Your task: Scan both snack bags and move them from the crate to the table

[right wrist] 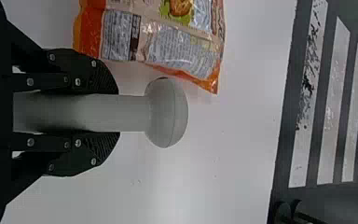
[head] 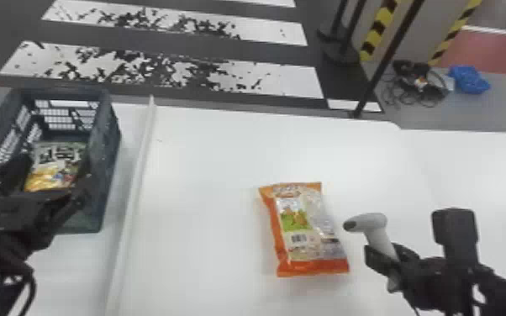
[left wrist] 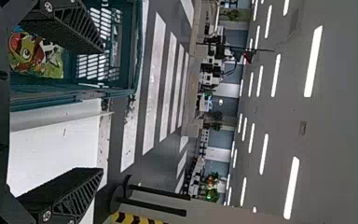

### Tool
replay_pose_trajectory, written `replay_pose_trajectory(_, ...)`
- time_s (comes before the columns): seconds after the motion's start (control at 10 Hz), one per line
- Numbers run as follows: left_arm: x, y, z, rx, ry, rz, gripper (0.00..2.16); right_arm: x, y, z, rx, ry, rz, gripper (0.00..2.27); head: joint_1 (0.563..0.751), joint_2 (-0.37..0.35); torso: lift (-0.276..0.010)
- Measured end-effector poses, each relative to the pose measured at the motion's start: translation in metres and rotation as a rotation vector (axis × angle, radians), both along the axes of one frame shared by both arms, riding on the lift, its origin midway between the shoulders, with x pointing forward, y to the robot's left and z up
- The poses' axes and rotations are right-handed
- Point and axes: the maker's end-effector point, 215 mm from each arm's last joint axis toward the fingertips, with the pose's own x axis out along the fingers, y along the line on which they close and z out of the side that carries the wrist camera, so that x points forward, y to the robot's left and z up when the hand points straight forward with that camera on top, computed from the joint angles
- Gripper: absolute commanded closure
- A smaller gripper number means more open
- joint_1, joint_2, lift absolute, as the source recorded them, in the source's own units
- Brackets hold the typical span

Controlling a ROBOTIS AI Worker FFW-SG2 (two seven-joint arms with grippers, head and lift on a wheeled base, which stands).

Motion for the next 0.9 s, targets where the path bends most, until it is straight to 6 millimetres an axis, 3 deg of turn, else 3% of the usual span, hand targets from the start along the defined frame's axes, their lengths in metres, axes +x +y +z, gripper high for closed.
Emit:
replay_pose_trajectory(0.2, 0.000, -0.001, -0.002, -0.002, 0.003, 0.001, 0.10, -0.019, 0.039, 0.014, 0.052, 0.060, 0.037, 2.25, 0.695, -0.051, -0.088)
replay_pose_trajectory(0.5, -0.001, -0.002, -0.005, -0.006, 0.009, 0.000, 0.10, -0.038, 0.078, 0.034, 0.092, 0.110, 0.071, 2.25, 0.695, 0.011, -0.088)
replay_pose_trajectory(0.9, -0.002, -0.003, -0.006, -0.008, 0.001, 0.000, 0.10, -0.034, 0.122, 0.034, 0.056, 0.106, 0.145, 2.25, 0.695, 0.080, -0.088)
